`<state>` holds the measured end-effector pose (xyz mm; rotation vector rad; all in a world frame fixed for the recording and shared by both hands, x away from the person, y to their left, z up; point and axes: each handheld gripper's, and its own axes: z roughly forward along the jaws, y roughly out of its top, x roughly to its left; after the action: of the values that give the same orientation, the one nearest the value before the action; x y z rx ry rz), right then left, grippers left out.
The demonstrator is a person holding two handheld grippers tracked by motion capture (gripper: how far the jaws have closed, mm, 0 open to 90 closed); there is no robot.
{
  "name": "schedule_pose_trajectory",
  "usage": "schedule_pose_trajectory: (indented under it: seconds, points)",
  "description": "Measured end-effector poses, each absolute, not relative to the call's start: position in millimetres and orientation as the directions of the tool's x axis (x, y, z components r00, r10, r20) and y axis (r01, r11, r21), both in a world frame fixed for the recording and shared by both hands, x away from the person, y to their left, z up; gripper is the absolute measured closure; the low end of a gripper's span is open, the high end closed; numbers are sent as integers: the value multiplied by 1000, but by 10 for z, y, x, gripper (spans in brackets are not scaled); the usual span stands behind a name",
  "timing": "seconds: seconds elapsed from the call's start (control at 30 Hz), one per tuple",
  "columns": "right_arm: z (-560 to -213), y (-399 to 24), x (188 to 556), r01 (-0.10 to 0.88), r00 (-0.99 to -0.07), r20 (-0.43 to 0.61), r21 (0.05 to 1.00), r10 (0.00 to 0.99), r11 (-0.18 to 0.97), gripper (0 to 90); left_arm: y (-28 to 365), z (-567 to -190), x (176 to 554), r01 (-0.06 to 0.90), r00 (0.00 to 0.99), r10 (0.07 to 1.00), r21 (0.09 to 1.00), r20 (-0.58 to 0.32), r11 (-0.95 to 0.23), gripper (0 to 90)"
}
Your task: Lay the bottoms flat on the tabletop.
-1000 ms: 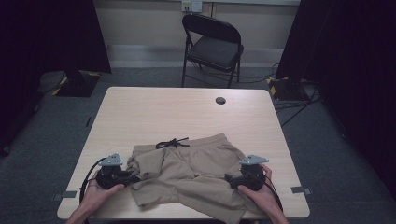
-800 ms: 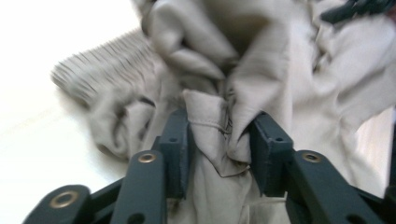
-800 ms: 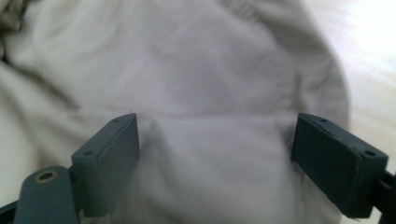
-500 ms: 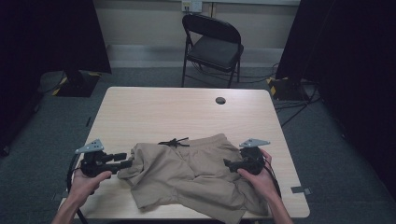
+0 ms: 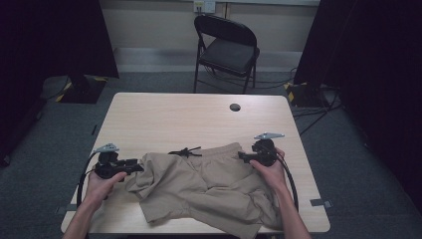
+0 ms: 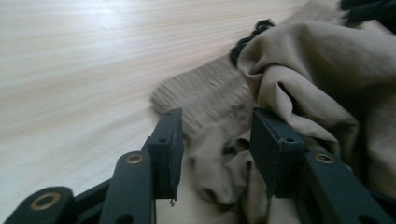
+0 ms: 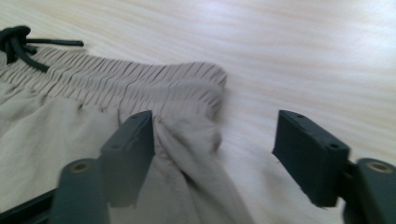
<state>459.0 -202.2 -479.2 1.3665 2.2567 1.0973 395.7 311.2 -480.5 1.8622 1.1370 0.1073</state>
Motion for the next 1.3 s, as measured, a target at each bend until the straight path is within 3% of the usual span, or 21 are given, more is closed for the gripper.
schedule_pose_trajectory:
  seconds: [0.13,0.37,0.57,0.7,0.83,1.3]
  points:
    - [-4881,-1931,4576,643,-531,98,694,842,324,311,3133,-4885,3914,676,542,764,722,-351,-148,428]
    - [-4902,-1937,4567,643,-525,111,702,844,308,321,3020,-4925,3908,684,557,756,706,-343,-183,407]
    - [-4910,-1912,4521,628,-556,142,717,819,303,551,2908,-4950,3919,671,580,751,707,-315,-222,497]
    - [-4907,-1947,4503,643,-547,171,712,819,281,726,2953,-4958,3933,662,564,769,721,-301,-204,752]
    - [-4853,-2017,4496,632,-542,222,743,810,219,827,2995,-4925,3962,654,549,760,745,-348,-132,843]
    - [-4110,-2122,4275,443,-591,209,891,779,97,878,2968,-4193,3846,436,644,720,897,-259,-67,865]
